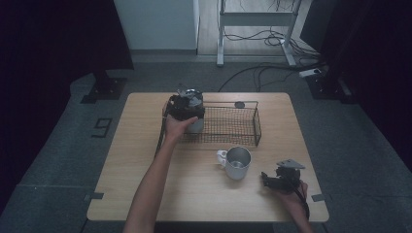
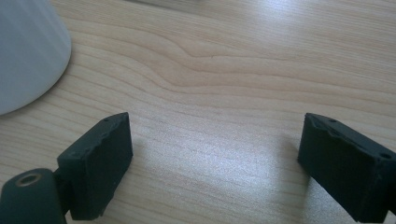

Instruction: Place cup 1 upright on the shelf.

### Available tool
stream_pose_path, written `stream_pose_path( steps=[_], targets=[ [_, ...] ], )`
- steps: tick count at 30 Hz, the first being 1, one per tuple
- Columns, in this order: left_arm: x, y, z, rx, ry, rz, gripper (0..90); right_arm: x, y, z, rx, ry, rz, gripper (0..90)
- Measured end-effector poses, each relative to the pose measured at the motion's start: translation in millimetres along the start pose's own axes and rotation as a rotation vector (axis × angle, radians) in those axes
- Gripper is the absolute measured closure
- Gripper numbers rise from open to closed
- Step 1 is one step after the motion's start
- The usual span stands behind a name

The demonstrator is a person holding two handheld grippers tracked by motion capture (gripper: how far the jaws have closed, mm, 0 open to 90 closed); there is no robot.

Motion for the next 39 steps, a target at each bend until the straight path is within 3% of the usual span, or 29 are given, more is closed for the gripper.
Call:
stream_pose_path(
  steps=[22,35,39],
  targets=[
    [-3.3,16.1,17.5,0.047,0.003,-0.017,3.8,0.0,0.0,0.0,0.000,0.000,-0.001,9.7],
    [-3.9,12.2,24.7,0.036,0.009,-0.017,3.6,0.0,0.0,0.0,0.000,0.000,0.000,9.7],
    [-2.6,9.9,26.9,0.030,-0.013,-0.024,3.6,0.0,0.0,0.0,0.000,0.000,0.000,9.7]
  ],
)
Point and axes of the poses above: each handheld gripper's, and its own axes: y roughly forward along the jaws, z roughly out of its underside, x roughly to its left, the point moved 4 cm from there along y, roughly forward along the jaws, and after that the axes turned 1 degree about z, right-handed, at the moved point
